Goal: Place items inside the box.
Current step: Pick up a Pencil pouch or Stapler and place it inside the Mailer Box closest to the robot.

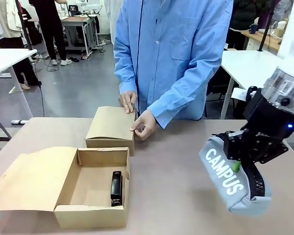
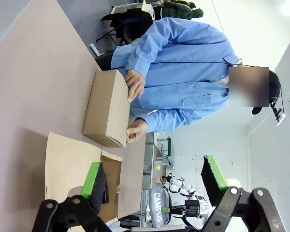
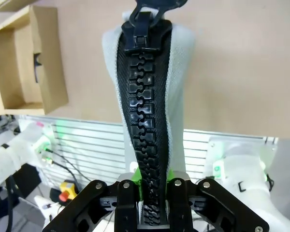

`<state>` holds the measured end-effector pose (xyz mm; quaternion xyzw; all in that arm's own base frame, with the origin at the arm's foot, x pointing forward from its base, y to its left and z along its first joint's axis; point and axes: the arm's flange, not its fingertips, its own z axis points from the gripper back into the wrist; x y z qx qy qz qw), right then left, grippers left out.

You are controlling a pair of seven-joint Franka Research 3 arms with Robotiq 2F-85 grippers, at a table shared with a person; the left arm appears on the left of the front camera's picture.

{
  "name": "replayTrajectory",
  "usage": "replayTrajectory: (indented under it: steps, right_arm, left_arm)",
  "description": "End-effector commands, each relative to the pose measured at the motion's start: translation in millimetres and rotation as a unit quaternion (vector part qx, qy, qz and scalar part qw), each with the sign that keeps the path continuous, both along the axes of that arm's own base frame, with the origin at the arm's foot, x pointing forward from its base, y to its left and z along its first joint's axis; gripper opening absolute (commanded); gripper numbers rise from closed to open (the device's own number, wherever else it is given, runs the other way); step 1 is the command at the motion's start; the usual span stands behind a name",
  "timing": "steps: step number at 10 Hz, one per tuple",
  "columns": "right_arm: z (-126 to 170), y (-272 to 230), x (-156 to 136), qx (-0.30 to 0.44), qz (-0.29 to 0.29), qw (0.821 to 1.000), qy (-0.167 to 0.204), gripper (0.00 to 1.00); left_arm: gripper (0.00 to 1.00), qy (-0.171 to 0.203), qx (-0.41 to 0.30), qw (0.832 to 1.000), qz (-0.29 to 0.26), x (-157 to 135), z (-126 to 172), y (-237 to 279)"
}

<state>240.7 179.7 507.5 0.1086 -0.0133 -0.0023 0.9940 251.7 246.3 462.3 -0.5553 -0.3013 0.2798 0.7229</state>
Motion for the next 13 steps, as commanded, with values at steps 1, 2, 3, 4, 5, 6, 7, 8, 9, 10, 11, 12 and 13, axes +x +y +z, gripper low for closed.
replayTrajectory:
  steps: [1,2,3,4,5,6,7,8,9,10,11,12,13]
  right_arm:
    - [4.8,17.2,11.9,0.015,0.011,1.0,-0.012,0.1]
    - [4.7,22.2,15.9,0.01,0.011,1.0,-0.01,0.1]
    - [4.1,25.5,18.2,0.008,0.014,1.0,-0.006,0.1]
    - [3.0,26.7,19.2,0.007,0.01,1.0,0.005,0.1]
    - [3.5,27.5,18.7,0.009,0.011,1.0,0.003,0.1]
    - [5.4,33.3,18.3,0.013,0.012,1.0,-0.002,0.1]
    - [8.6,52.6,20.2,0.03,0.032,0.999,-0.009,0.1]
    - [9.5,90.6,32.9,0.03,0.002,0.999,-0.019,0.1]
    - [5.4,123.4,48.6,0.001,-0.034,0.999,-0.032,0.1]
    - [-1.7,160.1,62.9,0.018,-0.043,0.998,-0.036,0.1]
    - [-14.7,200.9,71.6,0.029,-0.024,0.999,-0.037,0.1]
    - [-33.2,240.3,71.3,0.033,0.038,0.998,-0.034,0.1]
    - [-39.6,262.2,63.1,0.064,0.095,0.992,-0.048,0.1]
  left_arm:
    - [1.0,-0.016,-0.002,1.0,0.001,-1.0,-1.0,-2.4]
    - [1.0,-0.016,-0.002,1.0,0.001,-1.0,-1.0,-2.4]
    - [1.0,-0.016,-0.002,1.0,0.001,-1.0,-1.0,-2.4]
    - [1.0,-0.016,-0.002,1.0,0.001,-1.0,-1.0,-2.4]
    - [1.0,-0.016,-0.002,1.0,0.001,-1.0,-1.0,-2.4]
    - [1.0,-0.016,-0.002,1.0,0.001,-1.0,-1.0,-2.4]
    - [1.0,-0.016,-0.002,1.0,0.001,-1.0,-1.0,-2.4]
    - [1.0,-0.016,-0.002,1.0,0.001,-1.0,-1.0,-2.4]
    - [1.0,-0.016,-0.002,1.0,0.001,-1.0,-1.0,-2.4]
    - [1.0,-0.016,-0.002,1.0,0.001,-1.0,-1.0,-2.4]
    - [1.0,-0.016,-0.002,1.0,0.001,-1.0,-1.0,-2.4]
    - [1.0,-0.016,-0.002,1.0,0.001,-1.0,-1.0,-2.4]
    - [1.0,-0.016,-0.002,1.0,0.001,-1.0,-1.0,-2.4]
